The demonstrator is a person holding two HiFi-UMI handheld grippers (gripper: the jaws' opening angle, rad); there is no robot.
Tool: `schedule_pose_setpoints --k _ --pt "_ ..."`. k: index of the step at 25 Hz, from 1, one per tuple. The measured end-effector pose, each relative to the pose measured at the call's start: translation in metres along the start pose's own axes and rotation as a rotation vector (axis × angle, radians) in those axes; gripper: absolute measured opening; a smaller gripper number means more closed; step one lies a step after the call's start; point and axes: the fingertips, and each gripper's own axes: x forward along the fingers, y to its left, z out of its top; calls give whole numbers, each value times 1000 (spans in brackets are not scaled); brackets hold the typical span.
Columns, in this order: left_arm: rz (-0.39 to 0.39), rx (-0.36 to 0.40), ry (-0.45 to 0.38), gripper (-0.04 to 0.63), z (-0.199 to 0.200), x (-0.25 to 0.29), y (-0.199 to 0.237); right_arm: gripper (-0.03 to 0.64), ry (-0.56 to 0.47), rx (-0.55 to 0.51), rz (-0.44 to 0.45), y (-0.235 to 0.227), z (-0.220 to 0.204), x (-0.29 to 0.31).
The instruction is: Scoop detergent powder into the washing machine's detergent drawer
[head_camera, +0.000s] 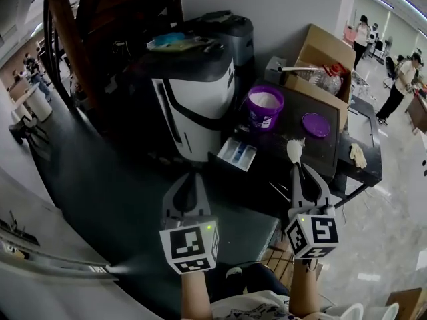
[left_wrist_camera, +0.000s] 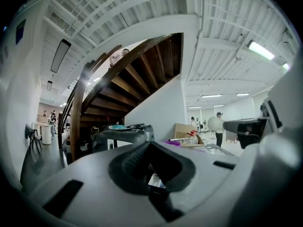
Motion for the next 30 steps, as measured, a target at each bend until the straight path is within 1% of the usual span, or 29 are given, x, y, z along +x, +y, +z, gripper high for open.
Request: schedule_pose_setpoints --k 6,15,20,26,30 --pt "-23 -5 11 3 -2 16 -1 21 6 9 -29 -8 0 12" --pt "-11 1 18 3 -4 61 -1 21 8 26 -15 -24 -8 55" --pt "5 16 10 3 1 104 -4 21 2 35 8 -42 -12 100" --pt "51 29 6 3 13 169 -2 21 -7 46 50 -69 -10 174" --pt "75 29 9 3 21 214 -4 21 -4 34 86 -86 -4 219"
